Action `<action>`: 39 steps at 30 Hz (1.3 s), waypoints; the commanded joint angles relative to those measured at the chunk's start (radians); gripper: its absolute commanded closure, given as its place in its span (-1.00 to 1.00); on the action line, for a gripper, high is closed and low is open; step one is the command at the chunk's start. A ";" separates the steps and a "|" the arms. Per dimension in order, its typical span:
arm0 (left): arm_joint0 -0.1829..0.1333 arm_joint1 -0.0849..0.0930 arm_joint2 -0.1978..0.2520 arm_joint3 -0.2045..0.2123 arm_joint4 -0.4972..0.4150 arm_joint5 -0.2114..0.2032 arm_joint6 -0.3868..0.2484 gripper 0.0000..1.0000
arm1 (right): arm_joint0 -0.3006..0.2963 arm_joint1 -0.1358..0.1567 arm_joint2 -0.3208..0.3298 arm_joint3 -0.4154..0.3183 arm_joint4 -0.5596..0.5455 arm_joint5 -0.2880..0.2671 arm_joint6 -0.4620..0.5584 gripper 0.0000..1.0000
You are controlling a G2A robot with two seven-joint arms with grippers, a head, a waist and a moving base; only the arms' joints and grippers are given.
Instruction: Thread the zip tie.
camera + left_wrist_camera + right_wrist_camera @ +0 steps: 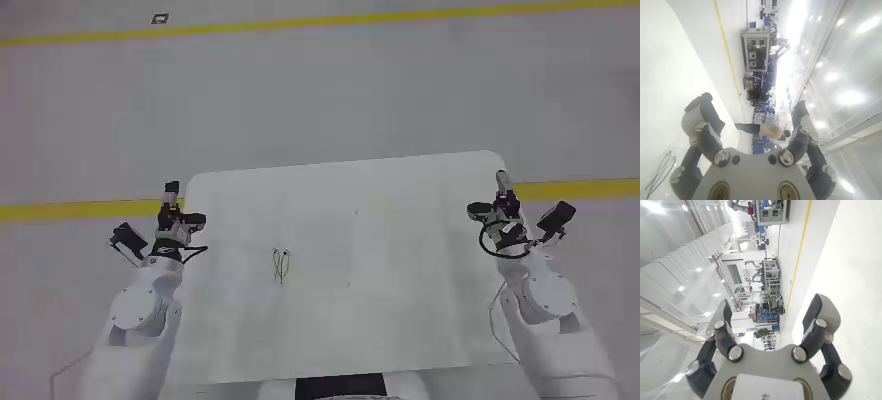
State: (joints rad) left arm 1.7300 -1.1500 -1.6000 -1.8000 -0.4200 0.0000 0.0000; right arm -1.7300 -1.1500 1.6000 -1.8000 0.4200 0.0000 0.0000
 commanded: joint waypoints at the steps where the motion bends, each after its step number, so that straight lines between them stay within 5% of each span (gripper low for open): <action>1: 0.000 0.000 0.000 0.000 0.000 0.000 0.000 -0.57 | 0.000 0.000 0.000 0.000 0.000 0.000 0.000 -0.57; 2: 0.000 0.000 0.000 0.000 0.000 0.000 0.000 -1.00 | 0.000 0.000 0.000 0.000 0.000 0.000 0.000 -1.00; 6: -0.009 0.004 -0.001 -0.026 0.049 0.018 -0.039 -1.00 | 0.000 0.000 0.000 0.000 0.000 0.000 0.000 -1.00; 12: 0.010 0.018 -0.015 -0.106 0.196 0.171 -0.137 -1.00 | 0.000 0.000 0.000 0.000 0.000 0.000 0.000 -1.00; 21: 0.010 0.018 -0.015 -0.106 0.196 0.171 -0.137 -1.00 | 0.000 0.000 0.000 0.000 0.000 0.000 0.000 -1.00; 26: -0.039 0.033 0.013 -0.161 0.315 0.241 -0.326 -1.00 | 0.000 0.000 0.000 0.000 0.000 0.000 0.000 -1.00; 29: -0.060 0.042 0.015 -0.195 0.342 0.340 -0.437 -1.00 | 0.000 0.000 0.000 0.000 0.000 0.000 0.000 -1.00; 32: -0.056 0.055 0.032 -0.196 0.461 0.340 -0.541 -1.00 | 0.000 0.000 0.000 0.000 0.000 0.000 0.000 -1.00; 39: -0.056 0.055 0.032 -0.196 0.461 0.340 -0.541 -1.00 | 0.000 0.000 0.000 0.000 0.000 0.000 0.000 -1.00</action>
State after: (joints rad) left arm 1.6736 -1.0950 -1.5681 -1.9957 0.0410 0.3398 -0.5400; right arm -1.7300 -1.1500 1.6000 -1.8000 0.4200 0.0000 0.0000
